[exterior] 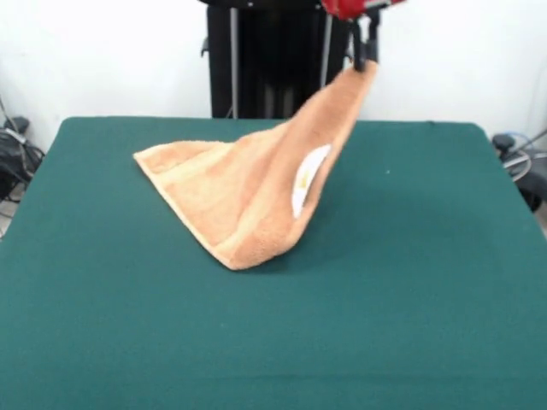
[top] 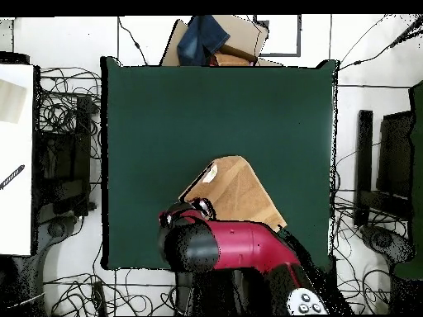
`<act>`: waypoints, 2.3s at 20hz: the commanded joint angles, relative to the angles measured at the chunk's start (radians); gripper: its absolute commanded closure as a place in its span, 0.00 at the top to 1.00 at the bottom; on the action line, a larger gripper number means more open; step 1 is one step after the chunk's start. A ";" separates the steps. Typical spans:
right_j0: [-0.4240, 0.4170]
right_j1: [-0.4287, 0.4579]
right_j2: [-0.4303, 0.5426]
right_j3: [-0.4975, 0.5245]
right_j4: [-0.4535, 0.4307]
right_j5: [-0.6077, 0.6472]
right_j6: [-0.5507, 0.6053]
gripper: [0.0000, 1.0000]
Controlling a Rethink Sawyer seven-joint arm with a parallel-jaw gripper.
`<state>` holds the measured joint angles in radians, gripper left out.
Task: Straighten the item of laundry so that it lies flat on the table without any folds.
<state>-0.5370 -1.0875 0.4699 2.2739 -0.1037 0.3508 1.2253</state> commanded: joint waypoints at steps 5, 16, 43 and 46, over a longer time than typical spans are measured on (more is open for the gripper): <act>0.171 0.158 -0.260 -0.116 -0.012 -0.104 0.315 0.00; 0.370 0.361 -0.438 -0.208 0.109 -0.349 0.372 0.00; 0.738 0.375 -0.635 -0.164 0.569 -0.547 0.367 0.00; 0.734 0.379 -0.622 -0.152 0.564 -0.612 0.391 0.00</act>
<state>0.1911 -0.7091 -0.1395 2.1242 0.3916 -0.1658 1.2564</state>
